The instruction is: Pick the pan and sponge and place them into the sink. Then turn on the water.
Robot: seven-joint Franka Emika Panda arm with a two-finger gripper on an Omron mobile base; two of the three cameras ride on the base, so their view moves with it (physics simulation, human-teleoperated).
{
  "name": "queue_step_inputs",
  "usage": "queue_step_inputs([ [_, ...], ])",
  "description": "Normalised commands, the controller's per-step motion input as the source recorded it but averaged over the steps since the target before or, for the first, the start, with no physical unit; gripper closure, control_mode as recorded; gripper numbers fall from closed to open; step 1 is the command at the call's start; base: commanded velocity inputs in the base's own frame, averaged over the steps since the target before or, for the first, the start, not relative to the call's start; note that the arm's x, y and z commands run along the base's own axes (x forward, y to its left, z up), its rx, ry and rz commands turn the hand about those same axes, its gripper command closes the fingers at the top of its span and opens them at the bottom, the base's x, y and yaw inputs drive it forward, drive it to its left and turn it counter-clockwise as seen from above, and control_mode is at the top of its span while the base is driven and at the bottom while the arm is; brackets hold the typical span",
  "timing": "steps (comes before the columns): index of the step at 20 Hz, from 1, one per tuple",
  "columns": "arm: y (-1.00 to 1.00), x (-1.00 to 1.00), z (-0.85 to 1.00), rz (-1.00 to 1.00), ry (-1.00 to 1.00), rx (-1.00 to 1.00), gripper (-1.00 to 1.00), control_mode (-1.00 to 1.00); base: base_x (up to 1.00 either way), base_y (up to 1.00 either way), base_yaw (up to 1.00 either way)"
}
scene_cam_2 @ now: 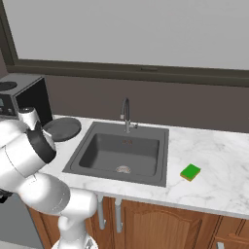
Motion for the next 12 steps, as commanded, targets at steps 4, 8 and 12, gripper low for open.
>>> queue_step_inputs([
  [4,-0.16,-0.03,0.23,-0.17,0.03,0.00,1.00,-1.00,0.00,0.00,0.00],
  [8,-0.15,-0.04,0.18,-0.18,0.01,0.00,1.00,-1.00,0.00,0.00,0.00],
  [12,-0.15,-0.07,0.19,-0.17,0.00,0.00,1.00,-1.00,0.00,0.00,0.00],
])
